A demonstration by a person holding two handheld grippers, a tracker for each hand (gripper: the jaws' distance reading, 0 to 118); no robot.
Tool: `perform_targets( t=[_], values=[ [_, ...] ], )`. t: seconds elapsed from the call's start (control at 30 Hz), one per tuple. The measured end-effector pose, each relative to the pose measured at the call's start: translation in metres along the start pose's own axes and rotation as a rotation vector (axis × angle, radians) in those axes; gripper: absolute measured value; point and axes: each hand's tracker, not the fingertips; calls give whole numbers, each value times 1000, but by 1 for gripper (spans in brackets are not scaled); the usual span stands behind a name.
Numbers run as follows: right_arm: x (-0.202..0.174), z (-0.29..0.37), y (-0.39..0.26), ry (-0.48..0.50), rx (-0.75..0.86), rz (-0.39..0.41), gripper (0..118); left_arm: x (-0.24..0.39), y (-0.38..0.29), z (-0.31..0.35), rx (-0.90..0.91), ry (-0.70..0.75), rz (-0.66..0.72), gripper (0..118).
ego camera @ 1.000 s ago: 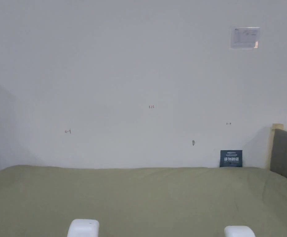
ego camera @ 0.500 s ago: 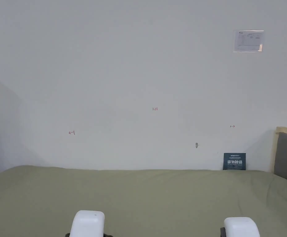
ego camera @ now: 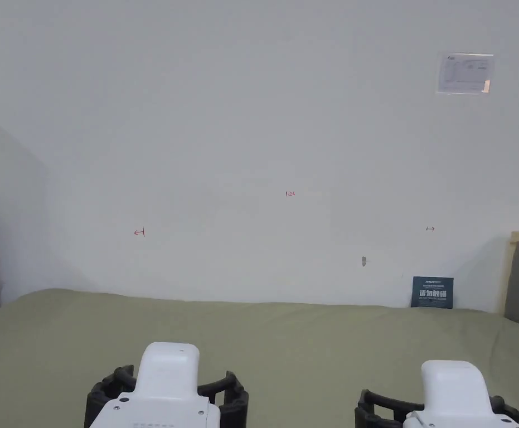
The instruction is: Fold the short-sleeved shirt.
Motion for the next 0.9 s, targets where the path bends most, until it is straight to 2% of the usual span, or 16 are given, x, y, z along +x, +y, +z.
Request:
perform_targets(
  t=[0.13, 0.27, 0.4, 0.6, 0.7, 0.77, 0.9],
  values=[
    [2, 3, 9, 90, 30, -78, 118, 0, 10, 0, -12, -8, 3, 107],
    [-1, 4, 13, 37, 112, -78, 118, -2, 14, 1, -19, -38, 39, 107],
    [9, 8, 21, 95, 85, -174, 118, -2, 12, 0, -30, -38, 34, 107],
    [12, 11, 39, 63, 17, -158, 118, -7, 9, -4, -49, -53, 57, 107],
    [12, 11, 38, 72, 41, -147, 118, -8, 8, -5, -54, -53, 63, 107],
    [16, 9, 37, 88, 41, -167, 118, -9, 7, -5, -53, -56, 62, 107],
    [16, 3, 32, 45, 32, -173, 118, -9, 6, -5, -59, -57, 55, 107]
  ],
)
